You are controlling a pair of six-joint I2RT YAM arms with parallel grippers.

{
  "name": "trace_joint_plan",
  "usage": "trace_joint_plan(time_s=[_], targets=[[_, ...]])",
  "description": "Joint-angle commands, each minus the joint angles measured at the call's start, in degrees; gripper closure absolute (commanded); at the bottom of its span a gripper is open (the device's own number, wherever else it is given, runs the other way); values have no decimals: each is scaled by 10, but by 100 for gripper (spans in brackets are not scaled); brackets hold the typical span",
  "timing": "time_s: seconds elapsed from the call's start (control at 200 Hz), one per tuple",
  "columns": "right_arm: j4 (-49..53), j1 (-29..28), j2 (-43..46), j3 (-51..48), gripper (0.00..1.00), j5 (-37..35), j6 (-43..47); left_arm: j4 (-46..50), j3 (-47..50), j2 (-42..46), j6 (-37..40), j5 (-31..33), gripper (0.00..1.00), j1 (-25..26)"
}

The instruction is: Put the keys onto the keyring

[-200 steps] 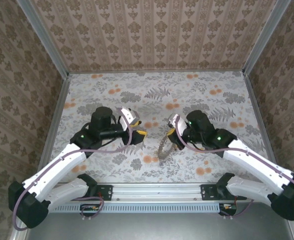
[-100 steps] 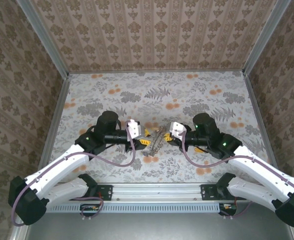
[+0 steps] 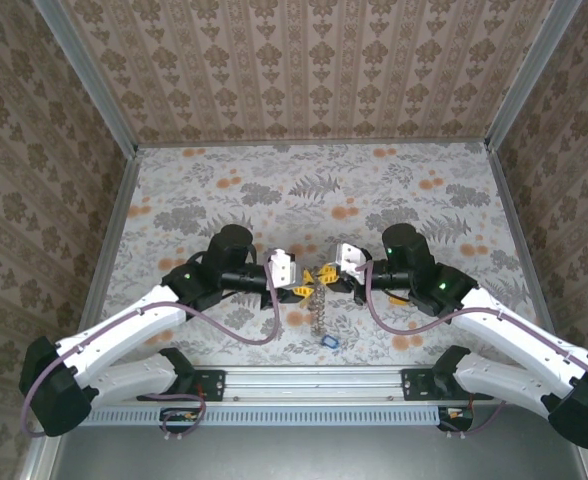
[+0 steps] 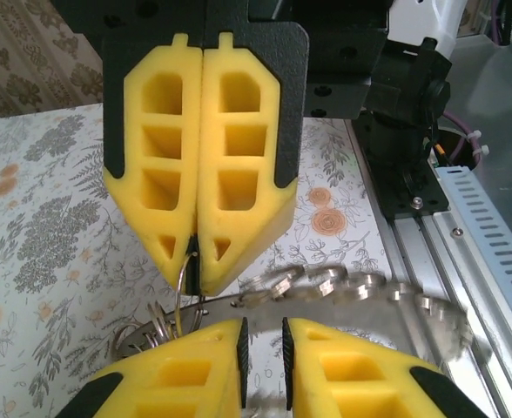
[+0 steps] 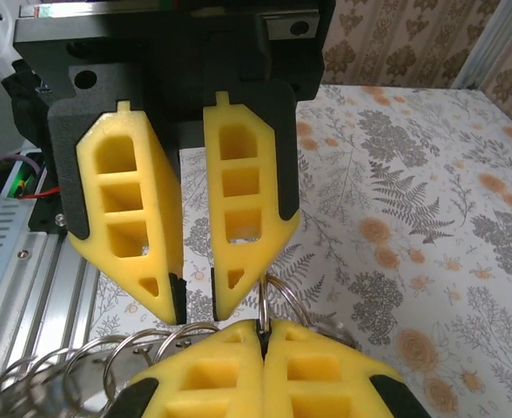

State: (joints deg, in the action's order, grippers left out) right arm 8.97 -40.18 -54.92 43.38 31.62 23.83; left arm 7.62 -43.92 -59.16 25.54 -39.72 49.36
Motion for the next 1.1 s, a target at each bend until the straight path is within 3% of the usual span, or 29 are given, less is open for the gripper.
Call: trace_joint_plan(time_s=[0.0,0.08,0.365,0.655,0.8,0.955,1.055,1.095], targets=[[-38,-5,6,-1,100,31,-11,-20,-8,5,12,21,79,5],[-36,-5,9,-2,100,32,-10,-21,-4,15,17,55,75,5],[-31,-6,13,-5,100,35,-5,-34,10,45,22,85,66,5],[-31,-8,18,-5,100,38,-8,-44,8,20,5,56,65,6],[-44,-8,18,-7,100,39,-14,-48,2,10,4,40,74,8],[-44,-9,19,-12,100,30,-8,-47,0,12,11,33,100,8],[-34,-8,25,-17,100,10,5,-32,-4,15,20,33,100,7],[-24,-9,30,-19,92,1,16,-23,-7,17,24,40,100,7]])
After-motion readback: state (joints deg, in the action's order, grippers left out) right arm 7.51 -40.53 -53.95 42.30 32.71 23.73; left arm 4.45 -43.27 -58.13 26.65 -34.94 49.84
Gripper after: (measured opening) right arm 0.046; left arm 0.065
